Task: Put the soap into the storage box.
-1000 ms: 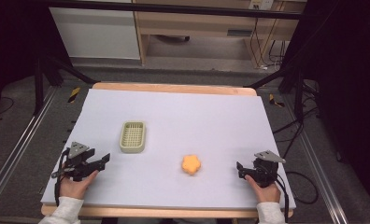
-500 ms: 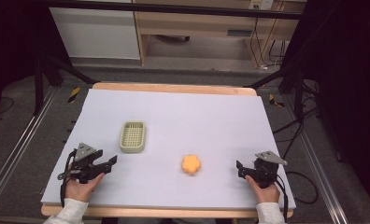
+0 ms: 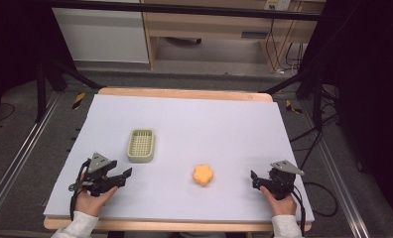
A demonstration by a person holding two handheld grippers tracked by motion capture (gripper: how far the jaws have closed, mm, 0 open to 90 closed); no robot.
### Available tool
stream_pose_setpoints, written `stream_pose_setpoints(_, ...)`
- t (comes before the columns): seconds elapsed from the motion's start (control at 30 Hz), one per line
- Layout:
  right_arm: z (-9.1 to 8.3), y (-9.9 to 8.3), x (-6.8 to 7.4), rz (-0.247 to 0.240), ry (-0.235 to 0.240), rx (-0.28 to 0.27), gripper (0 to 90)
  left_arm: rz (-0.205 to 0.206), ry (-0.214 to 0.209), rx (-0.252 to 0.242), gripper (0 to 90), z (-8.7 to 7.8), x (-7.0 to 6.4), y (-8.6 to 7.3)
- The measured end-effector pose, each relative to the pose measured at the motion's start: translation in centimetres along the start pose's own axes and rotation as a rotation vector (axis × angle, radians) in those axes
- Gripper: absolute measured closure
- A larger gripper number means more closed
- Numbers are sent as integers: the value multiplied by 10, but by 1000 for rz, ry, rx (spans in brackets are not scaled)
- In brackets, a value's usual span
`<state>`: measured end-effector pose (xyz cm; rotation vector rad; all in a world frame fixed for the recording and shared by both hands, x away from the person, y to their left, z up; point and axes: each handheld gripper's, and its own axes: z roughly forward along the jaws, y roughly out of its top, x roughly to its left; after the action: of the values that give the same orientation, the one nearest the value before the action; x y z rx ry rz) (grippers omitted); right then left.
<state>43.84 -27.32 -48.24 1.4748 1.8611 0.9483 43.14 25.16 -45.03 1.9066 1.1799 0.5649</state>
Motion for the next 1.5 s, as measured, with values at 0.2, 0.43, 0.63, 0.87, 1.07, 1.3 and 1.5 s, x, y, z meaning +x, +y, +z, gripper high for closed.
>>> stream_pose_setpoints(0.2, 0, 0, 1, 0, 7, 0, 50, -7, -26, 10, 331, 1, -5, 3)
stream_pose_setpoints(0.43, 0, 0, 0, 7, 15, 4, 50, 9, -39, 8, 327, 2, -12, 9)
stream_pose_setpoints(0.63, 0, 1, 1, 4, 10, 0, 50, 42, -61, 11, 325, 6, -20, 15)
stream_pose_setpoints(0.87, 0, 1, 1, 2, 9, -3, 50, 90, -89, 25, 313, 10, -32, 22)
stream_pose_setpoints(1.07, -1, 1, 2, 0, 10, -2, 50, 109, -110, 22, 306, 15, -41, 32)
stream_pose_setpoints(1.3, -1, 1, 1, 3, 9, -3, 50, 145, -136, 36, 295, 21, -52, 40)
stream_pose_setpoints(1.5, -1, 1, 1, 2, 5, -6, 50, 169, -150, 43, 293, 25, -60, 46)
